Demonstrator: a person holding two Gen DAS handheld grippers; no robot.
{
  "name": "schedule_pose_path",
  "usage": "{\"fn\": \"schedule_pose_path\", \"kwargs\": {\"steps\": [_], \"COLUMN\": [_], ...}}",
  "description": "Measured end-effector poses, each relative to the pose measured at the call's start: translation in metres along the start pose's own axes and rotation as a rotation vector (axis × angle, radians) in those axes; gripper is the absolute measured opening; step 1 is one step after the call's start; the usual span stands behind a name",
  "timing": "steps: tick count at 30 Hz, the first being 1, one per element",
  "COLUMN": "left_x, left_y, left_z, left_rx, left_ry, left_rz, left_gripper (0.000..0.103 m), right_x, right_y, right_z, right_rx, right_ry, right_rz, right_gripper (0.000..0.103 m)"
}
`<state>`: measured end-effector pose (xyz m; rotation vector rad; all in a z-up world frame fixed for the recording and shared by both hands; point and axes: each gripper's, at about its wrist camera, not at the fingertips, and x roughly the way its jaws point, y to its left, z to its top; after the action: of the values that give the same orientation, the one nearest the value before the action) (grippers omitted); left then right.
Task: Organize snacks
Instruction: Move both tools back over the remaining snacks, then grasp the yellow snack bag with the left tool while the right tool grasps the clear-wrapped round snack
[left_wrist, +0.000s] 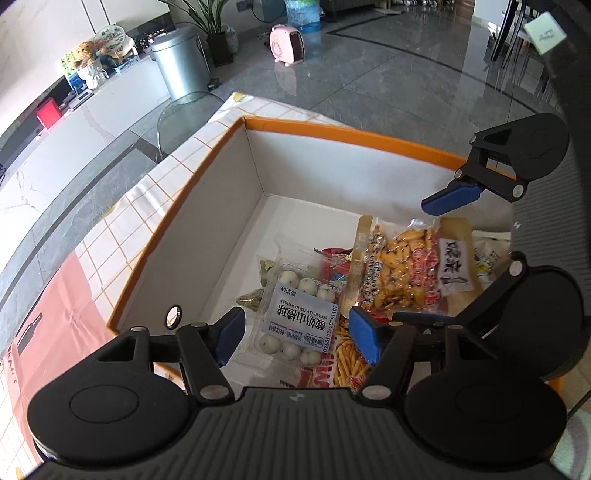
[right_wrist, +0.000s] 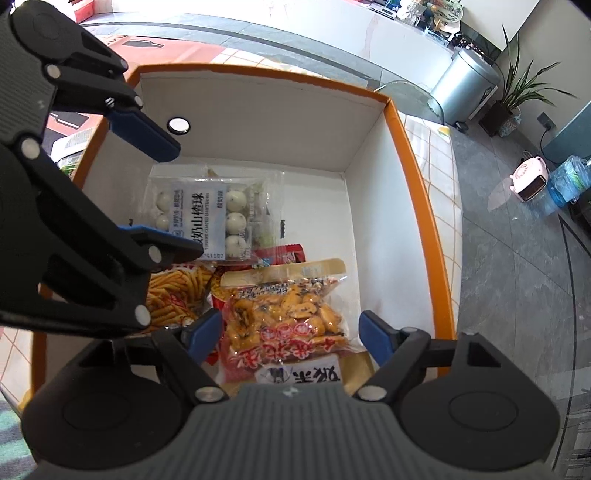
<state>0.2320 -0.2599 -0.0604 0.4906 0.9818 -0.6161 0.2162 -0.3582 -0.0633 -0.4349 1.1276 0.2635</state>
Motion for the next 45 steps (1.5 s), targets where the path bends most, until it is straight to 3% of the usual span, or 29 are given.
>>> {"fn": "schedule_pose_path", "kwargs": {"steps": [2,9,15,21,28,36,45], "left_x": [-0.008,-0.044,-0.075,-0.112,-0.152,-0.171,-0.158], "left_y": [0.002,0.005,0.017,0.031,0.052,0.08,0.089], "left_z": [-0.001,-0.016,-0.04,-0.072,-0.121,-0.182,-0.222], "left_rx": [-0.014,-0.068,-0.16,-0.251,-0.378,-0.513,-0.524], "left_ry": [-0.017,-0.069,-0.074,-0.107,-0.152,-0.168,-0.138], "left_rz": [-0.001,0.012,0.056,0.11,0.123,0.156,0.14], "left_gripper": [0.077,0.077,0.077,0.077,0.077,0.077,0.081], "right_x": [-0.005,-0.029,-0.06,-0.095,-0.127,-0.125,-0.094], "right_y": [0.001,0.001,0.012,0.04,0.085,0.149,0.196], "right_z": [0.002,-0.002,-0.012,-0.017,-0.024,-0.043,-0.063], "right_rx": [0.01,0.105,0.224,0.295,0.375,0.432,0.468], "right_ry": [0.013,0.038,-0.003,-0.108,-0.239,-0.35,-0.371], "right_rz": [-0.024,-0.073,-0.039,-0.023,0.011,0.078,0.087], "right_gripper": [0.088,0.088,0.088,0.088,0.088,0.084,0.071]}}
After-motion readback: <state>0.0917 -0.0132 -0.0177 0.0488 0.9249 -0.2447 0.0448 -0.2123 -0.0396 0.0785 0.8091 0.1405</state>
